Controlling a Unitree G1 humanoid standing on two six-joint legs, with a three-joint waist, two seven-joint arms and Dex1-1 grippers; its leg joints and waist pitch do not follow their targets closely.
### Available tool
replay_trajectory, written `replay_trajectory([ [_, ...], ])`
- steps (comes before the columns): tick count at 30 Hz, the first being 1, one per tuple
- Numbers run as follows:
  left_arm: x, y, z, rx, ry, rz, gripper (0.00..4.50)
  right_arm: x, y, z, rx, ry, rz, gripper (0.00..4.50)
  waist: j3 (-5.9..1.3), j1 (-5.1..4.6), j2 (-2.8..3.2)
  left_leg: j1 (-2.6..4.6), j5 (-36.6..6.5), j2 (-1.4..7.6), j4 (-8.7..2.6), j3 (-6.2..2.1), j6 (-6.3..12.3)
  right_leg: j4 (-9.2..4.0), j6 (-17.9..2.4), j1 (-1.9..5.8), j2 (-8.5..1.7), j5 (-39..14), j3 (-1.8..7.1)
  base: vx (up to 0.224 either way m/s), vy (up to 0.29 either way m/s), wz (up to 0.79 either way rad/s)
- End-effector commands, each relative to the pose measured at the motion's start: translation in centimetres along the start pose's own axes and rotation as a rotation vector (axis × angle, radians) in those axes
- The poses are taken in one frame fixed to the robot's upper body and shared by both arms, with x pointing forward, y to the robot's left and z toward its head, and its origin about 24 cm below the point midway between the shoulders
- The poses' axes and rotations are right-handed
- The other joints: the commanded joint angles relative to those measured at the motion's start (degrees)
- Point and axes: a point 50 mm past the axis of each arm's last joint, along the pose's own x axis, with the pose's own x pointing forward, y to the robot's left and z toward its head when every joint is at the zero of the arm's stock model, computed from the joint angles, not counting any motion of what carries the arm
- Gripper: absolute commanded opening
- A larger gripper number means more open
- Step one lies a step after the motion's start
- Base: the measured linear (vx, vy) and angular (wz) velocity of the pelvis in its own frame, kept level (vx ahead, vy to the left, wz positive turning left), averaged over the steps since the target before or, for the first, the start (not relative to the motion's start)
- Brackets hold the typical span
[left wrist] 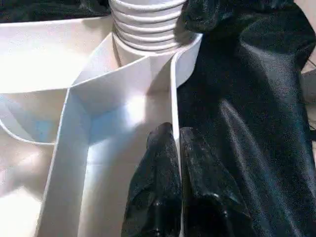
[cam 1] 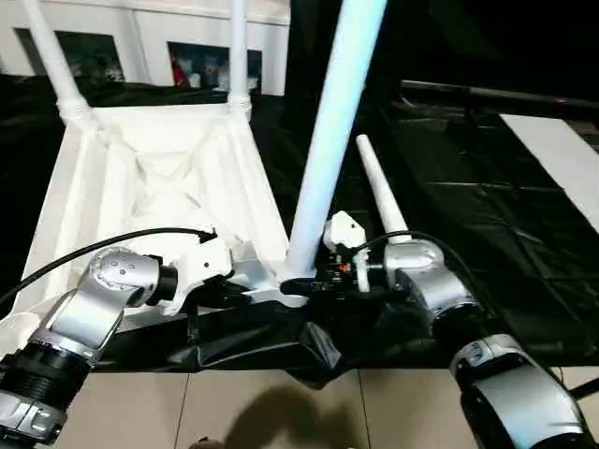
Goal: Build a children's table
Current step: Rotate leg to tighten
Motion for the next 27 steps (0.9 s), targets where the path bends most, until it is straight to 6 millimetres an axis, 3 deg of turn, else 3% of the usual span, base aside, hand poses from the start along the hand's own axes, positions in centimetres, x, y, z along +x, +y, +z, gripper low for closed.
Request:
replay_trajectory([
  [1, 1.0, 0.3, 0.8, -0.013, -0.024, 0.040, 0.00, -0.2, -0.6, -2.2, 0.117, 0.050, -0.196, 2.69, -3.15, -0.15, 1.21, 0.15, -10.5, 1.03, -3.84, -0.01, -0.49, -4.52, -9.2, 3.30, -4.87, -13.0, 3.88, 0.000, 0.000, 0.00],
  [3, 1.7, 1.1, 0.9, -0.063, -0.013, 0.134, 0.00, 0.3, -0.7, -2.9, 0.173, 0.062, -0.320, 2.69, -2.72, -0.36, 1.30, 0.45, -12.5, 0.92, -4.02, -0.08, -1.35, -5.18, -7.8, 2.96, -4.89, -18.2, 3.84, 0.000, 0.000, 0.00],
  [6, 2.8, 2.2, 1.1, -0.118, 0.009, 0.276, 0.00, 1.1, -1.0, -3.8, 0.232, 0.103, -0.521, 2.68, -2.56, -0.53, 1.29, 0.98, -15.4, 0.65, -4.16, -0.37, -2.64, -6.04, -5.2, 2.61, -4.99, -26.5, 3.64, 0.000, 0.000, 0.00],
  [7, 3.0, 2.4, 1.2, -0.138, 0.011, 0.303, 0.00, 1.2, -1.0, -3.9, 0.244, 0.108, -0.551, 2.68, -2.80, -0.43, 1.17, 0.85, -15.3, 0.55, -4.05, -0.53, -2.50, -6.27, -4.2, 2.86, -5.22, -28.1, 3.56, 0.000, 0.000, 0.00],
  [8, 3.7, 3.0, 1.5, -0.205, 0.014, 0.391, 0.00, 1.5, -1.2, -4.1, 0.275, 0.129, -0.657, 2.68, -2.84, -0.50, 1.27, 0.70, -14.9, 0.57, -4.09, -0.51, -2.45, -6.22, -4.0, 2.92, -5.17, -27.6, 3.59, 0.000, 0.000, 0.00],
  [10, 4.7, 3.4, 2.1, -0.276, 0.025, 0.471, 0.00, 2.3, -1.2, -3.9, 0.331, 0.129, -0.738, 2.67, -2.99, -0.57, 1.29, 1.35, -15.0, 0.49, -3.80, -0.27, -2.56, -6.18, -3.9, 2.22, -4.82, -26.0, 3.63, 0.000, 0.000, 0.00],
  [12, 5.4, 3.6, 2.4, -0.283, 0.033, 0.500, 0.00, 3.3, -1.1, -3.2, 0.388, 0.094, -0.775, 2.67, -3.04, -0.45, 1.25, 1.00, -14.9, 0.41, -3.88, -0.31, -2.07, -6.02, -4.1, 2.32, -4.72, -23.8, 3.60, 0.000, 0.000, 0.00],
  [15, 5.9, 3.6, 2.6, -0.274, 0.045, 0.503, 0.00, 4.6, -0.9, -2.0, 0.388, 0.051, -0.738, 2.67, -3.25, -0.21, 0.98, 0.62, -13.7, 0.31, -3.79, -0.18, -0.97, -5.81, -4.1, 2.46, -4.65, -20.9, 3.61, 0.000, 0.000, 0.00],
  [22, 5.8, 3.7, 2.5, -0.275, 0.053, 0.509, 0.00, 5.9, -0.1, -1.0, 0.363, -0.004, -0.623, 2.67, -3.25, -0.01, 0.98, 0.41, -11.9, 0.46, -3.90, -0.06, -0.51, -5.41, -5.0, 2.67, -4.74, -17.7, 3.65, 0.000, 0.000, 0.00],
  [24, 5.6, 3.7, 2.4, -0.270, 0.056, 0.512, 0.00, 5.9, -0.2, -0.8, 0.347, -0.013, -0.608, 3.23, -3.19, -0.04, 1.04, 0.46, -12.6, 0.47, -3.94, -0.07, -0.61, -5.62, -4.7, 2.59, -4.81, -19.2, 3.62, 0.000, 0.000, 0.00],
  [27, 5.4, 3.6, 2.3, -0.263, 0.052, 0.506, 0.00, 5.6, -0.5, -0.2, 0.309, -0.042, -0.591, 3.55, -3.13, -0.17, 1.05, 0.25, -13.7, 0.40, -3.97, -0.15, -0.34, -5.86, -4.2, 2.68, -4.83, -21.1, 3.57, 0.000, 0.000, 0.00],
])
